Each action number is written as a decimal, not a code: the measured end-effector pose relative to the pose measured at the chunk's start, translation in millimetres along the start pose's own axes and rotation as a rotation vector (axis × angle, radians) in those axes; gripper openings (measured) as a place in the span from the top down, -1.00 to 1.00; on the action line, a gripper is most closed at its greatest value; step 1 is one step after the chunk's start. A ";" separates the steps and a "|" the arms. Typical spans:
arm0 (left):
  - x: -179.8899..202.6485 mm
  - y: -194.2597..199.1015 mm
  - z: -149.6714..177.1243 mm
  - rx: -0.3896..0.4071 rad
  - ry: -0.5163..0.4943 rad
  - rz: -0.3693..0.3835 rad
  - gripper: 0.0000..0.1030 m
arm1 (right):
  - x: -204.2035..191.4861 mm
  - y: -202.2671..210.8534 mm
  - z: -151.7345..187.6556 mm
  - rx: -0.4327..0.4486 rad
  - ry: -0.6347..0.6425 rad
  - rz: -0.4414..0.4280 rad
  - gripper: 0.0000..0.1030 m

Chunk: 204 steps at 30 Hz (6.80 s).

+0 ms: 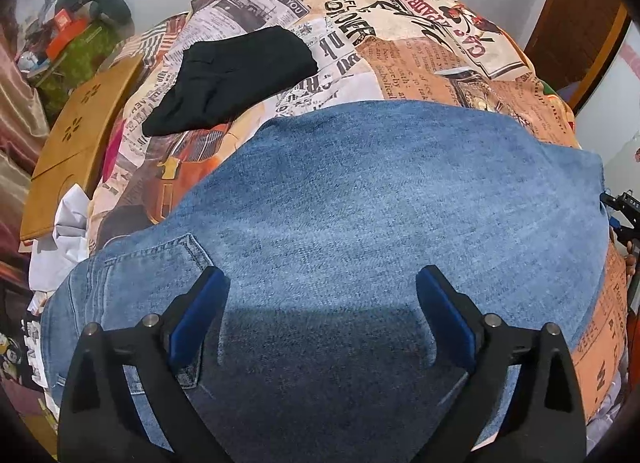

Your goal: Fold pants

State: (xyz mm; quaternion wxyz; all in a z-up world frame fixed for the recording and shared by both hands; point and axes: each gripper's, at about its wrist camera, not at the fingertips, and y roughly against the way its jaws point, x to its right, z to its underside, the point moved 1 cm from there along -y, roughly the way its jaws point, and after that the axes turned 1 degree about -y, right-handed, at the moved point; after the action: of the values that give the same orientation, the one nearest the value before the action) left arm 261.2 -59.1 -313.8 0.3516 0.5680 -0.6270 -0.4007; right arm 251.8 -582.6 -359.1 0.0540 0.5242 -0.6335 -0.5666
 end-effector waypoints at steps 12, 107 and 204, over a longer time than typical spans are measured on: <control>3.7 14.5 3.2 0.025 -0.061 -0.020 -0.90 | -56.7 64.0 -7.1 0.172 0.160 -0.036 0.77; 52.1 54.2 -1.6 0.124 -0.196 0.008 -0.85 | -227.3 55.1 152.7 -0.104 0.860 -0.087 0.03; 8.4 184.8 -102.8 0.336 0.029 0.155 0.49 | -194.2 7.3 146.5 -0.151 0.729 -0.110 -0.45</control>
State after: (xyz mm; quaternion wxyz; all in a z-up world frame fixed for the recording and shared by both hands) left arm 272.9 -71.9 -102.9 0.2904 0.5746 -0.7219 -0.2537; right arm 236.7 -346.2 -303.0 0.2840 0.7194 -0.4999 -0.3898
